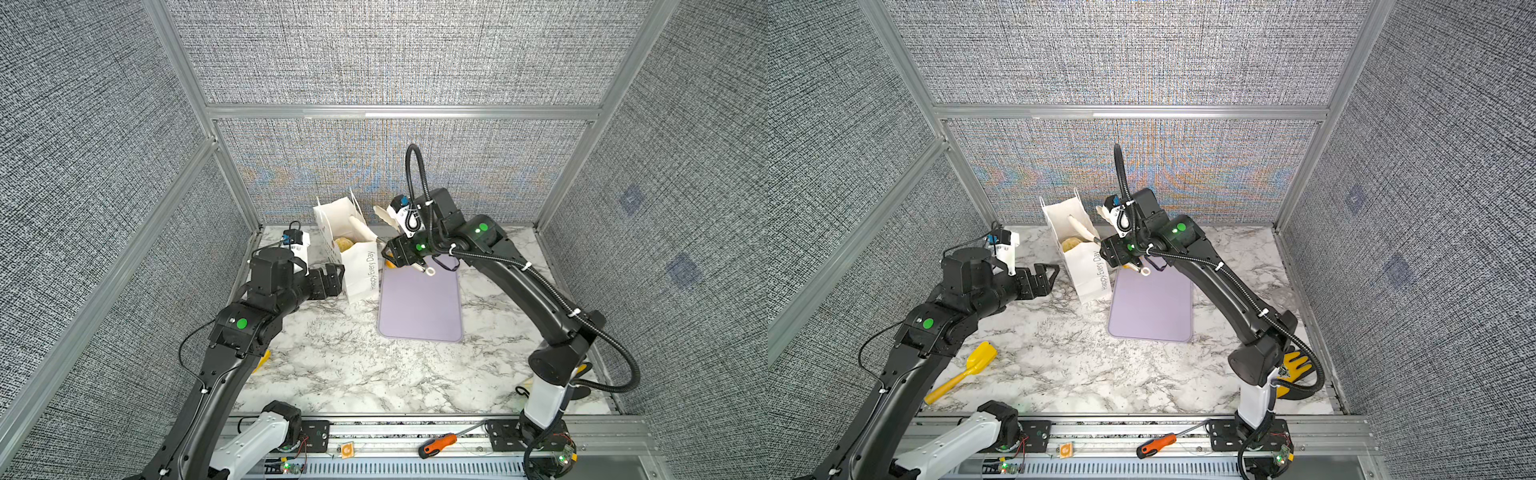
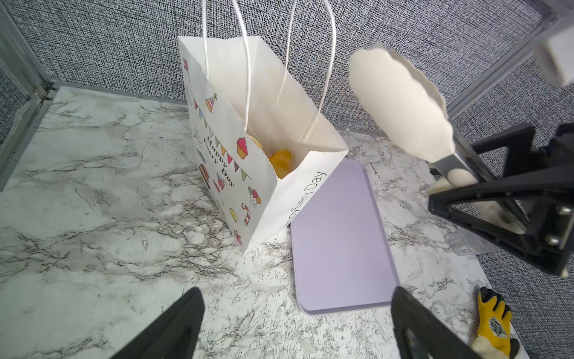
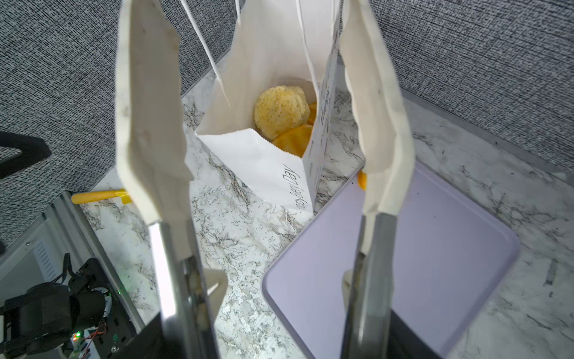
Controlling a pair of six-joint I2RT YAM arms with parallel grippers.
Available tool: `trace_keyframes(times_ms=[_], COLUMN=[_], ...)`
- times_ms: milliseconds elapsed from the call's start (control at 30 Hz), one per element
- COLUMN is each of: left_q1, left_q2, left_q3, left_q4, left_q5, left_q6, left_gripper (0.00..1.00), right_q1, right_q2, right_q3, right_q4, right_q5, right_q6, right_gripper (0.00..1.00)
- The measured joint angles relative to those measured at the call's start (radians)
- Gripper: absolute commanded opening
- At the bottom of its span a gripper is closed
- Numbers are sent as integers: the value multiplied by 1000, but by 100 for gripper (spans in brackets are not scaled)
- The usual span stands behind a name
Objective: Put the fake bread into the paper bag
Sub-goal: 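Open the tongs and withdraw them from the bag with the right gripper, then move the tongs down to the round striped roll while left gripper lowers bag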
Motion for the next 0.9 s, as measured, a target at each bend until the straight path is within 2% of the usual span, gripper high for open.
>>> trace_keyframes(times_ms=[200, 500, 667, 900], left_q1=[-68, -217, -271, -349], left_q2=[-13, -32, -43, -34], left_q3=[-33, -108, -178, -267], left_q4=[30, 64, 99, 170], left_q5=[-11, -111, -141, -175], left_q6=[-34, -92, -142, -206], left_gripper=[93, 92, 91, 91], right_q1=[-63, -161, -210, -231], right_q2=[-99, -169, -132, 27], right_q3=[-175, -437, -521, -500], right_q4=[21, 87, 121, 140], right_q5=[69, 134, 156, 108], right_q6=[-2, 31, 44, 55], right_gripper=[73, 73, 73, 73])
